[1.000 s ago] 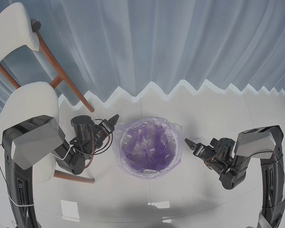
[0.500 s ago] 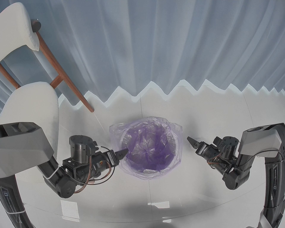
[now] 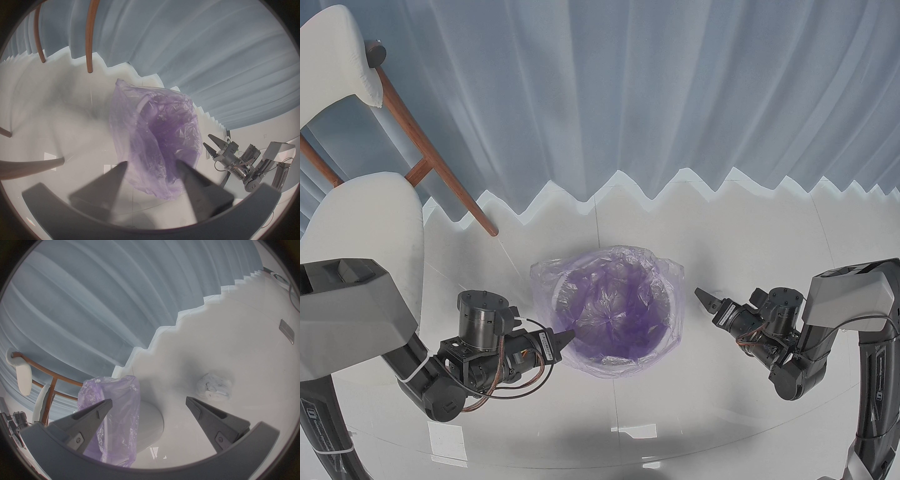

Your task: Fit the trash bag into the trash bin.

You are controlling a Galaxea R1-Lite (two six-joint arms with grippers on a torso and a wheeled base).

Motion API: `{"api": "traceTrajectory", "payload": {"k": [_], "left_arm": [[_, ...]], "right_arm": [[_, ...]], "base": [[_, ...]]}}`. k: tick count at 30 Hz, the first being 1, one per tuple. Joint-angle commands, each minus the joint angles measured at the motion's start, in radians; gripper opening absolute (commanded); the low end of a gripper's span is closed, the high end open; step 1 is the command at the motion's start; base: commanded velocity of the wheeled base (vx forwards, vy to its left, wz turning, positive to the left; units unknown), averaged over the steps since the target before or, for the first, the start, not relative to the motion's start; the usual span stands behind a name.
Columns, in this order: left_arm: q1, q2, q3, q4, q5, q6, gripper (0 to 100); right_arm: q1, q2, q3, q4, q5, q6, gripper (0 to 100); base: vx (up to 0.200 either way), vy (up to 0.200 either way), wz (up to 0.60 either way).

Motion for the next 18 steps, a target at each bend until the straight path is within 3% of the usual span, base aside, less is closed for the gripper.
{"api": "traceTrajectory", "payload": {"k": [1,5,13,18], "left_arm": [[0.008,0.014,0.000,0.001,0.001,-0.002,0],[0.008,0.017,0.004,0.001,0.001,-0.002,0],[0.008,0.004,0.156,-0.016,0.007,-0.003,0],[0.017,0.047,0.165,-0.016,0.078,-0.005,0]], "right_arm": [[-0.001,0.002,0.001,-0.010,0.000,0.000,100],[0.000,0.004,0.000,-0.009,0.000,0.000,100],[0.000,0.010,0.000,-0.009,0.000,0.000,100],[0.002,0.010,-0.002,-0.009,0.000,0.002,100]], "base": [[0.000,0.000,0.00],[0.000,0.000,0.00],[0.000,0.000,0.00],[0.000,0.000,0.00]]}}
